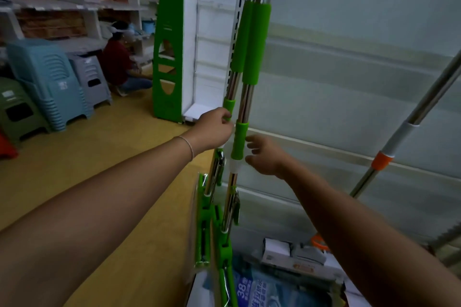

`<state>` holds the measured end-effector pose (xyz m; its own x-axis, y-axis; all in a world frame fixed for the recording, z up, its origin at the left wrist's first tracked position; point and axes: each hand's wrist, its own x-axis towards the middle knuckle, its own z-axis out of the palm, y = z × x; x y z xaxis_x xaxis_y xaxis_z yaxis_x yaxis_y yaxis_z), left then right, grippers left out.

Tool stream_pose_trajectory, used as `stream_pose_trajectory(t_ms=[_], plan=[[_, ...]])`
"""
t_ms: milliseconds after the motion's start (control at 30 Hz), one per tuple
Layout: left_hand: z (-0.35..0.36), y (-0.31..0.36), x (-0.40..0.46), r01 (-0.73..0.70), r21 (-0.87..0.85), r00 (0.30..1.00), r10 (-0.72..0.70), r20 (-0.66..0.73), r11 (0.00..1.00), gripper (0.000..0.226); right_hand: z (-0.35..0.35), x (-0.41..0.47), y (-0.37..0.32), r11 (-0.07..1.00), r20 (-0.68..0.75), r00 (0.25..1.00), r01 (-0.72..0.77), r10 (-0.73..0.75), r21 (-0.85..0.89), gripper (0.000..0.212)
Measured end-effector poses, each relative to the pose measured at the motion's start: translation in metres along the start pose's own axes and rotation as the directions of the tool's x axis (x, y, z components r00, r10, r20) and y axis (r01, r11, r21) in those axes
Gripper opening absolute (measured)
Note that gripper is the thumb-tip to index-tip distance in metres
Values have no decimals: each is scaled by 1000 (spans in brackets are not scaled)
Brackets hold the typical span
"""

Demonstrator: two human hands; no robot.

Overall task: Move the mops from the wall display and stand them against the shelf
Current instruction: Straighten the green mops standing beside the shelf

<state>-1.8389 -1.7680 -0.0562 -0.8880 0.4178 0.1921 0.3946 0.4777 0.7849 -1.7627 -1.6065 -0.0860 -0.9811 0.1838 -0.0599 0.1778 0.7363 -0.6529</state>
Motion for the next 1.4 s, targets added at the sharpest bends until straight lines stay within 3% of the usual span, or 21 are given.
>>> stream_pose_trajectory(t_ms=[300,433,767,933,1067,1167,1267,1400], plan=[[15,-24,-15,82,-30,996,-81,29,996,33,49,12,39,995,182,982,31,-48,96,40],[26,-37,-21,99,-110,995,-95,41,989,36,62,3,58,993,278,960,3,-36,121,51],[59,-58,-28,112,-199,983,-80,163,974,26,87,-1,66,943,208,977,-110,44,314,45],[73,-78,-46,83,-219,992,-60,107,972,25,98,13,74,931,200,972,-183,123,317,27],[66,-81,-52,62,-314,991,-20,135,947,8,103,48,76,982,106,989,-119,103,150,37],[59,-85,-60,118,-425,988,-63,142,897,9,108,72,65,978,151,987,-86,57,192,54],[51,-88,-67,144,-483,985,-75,158,864,27,120,84,53,972,228,973,-31,-23,233,71],[39,-93,-71,161,-501,981,-84,173,850,28,140,94,46,952,262,960,12,-96,306,62]])
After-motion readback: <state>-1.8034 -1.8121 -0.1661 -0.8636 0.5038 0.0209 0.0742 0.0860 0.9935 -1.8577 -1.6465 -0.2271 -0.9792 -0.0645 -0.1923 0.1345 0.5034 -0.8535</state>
